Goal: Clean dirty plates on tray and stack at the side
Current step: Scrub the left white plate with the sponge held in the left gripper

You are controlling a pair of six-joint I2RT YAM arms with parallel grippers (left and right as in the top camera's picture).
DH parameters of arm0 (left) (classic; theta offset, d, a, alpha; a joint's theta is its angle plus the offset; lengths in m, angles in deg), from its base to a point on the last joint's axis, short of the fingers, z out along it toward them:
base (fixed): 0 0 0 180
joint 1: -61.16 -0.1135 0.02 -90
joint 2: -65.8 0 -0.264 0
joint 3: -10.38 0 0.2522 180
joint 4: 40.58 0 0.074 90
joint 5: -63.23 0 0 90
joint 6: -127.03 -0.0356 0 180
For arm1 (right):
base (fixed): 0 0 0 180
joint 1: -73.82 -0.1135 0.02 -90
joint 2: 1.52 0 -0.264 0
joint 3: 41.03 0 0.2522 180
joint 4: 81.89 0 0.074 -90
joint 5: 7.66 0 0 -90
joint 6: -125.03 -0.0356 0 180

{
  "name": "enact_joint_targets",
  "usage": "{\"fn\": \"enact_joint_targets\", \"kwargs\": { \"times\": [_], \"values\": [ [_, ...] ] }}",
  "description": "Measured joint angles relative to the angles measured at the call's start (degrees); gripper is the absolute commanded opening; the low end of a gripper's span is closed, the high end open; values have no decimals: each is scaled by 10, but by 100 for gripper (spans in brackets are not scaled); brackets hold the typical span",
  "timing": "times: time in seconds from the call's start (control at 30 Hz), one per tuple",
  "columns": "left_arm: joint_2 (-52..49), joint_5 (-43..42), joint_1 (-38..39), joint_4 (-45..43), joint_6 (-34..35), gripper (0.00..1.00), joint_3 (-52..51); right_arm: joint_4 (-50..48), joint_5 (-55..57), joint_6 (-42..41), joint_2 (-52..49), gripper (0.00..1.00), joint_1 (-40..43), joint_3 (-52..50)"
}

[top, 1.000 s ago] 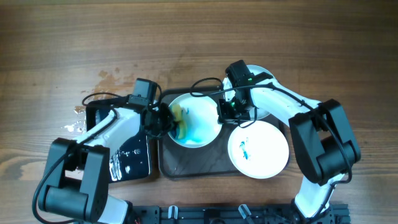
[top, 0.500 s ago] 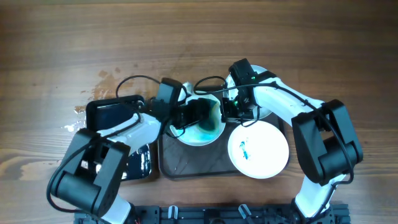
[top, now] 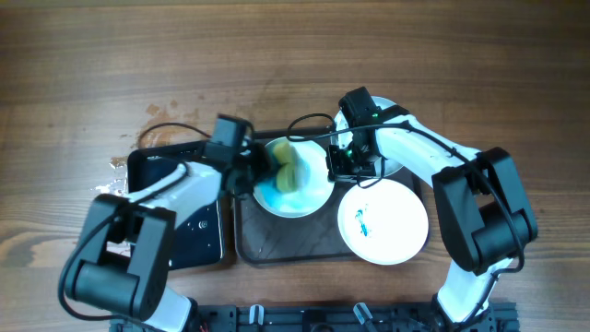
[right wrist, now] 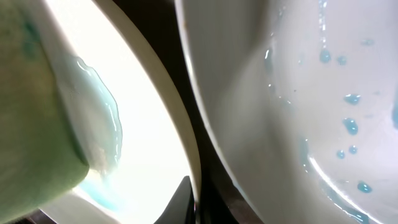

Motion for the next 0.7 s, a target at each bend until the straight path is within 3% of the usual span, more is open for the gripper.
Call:
{"fn": "enact_joint_targets", "kwargs": {
  "times": [0.07,0.4,0.7],
  "values": [
    [2,16,-29,7,1,4,4,-1,-7,1,0,4,-3,0],
    [16,40,-35,74,-3,4,15,2,-17,1,0,5,-12,0],
    [24,-16,-48,13,-13,4,6,10,-10,1,0,5,-11,0]
  ]
}}
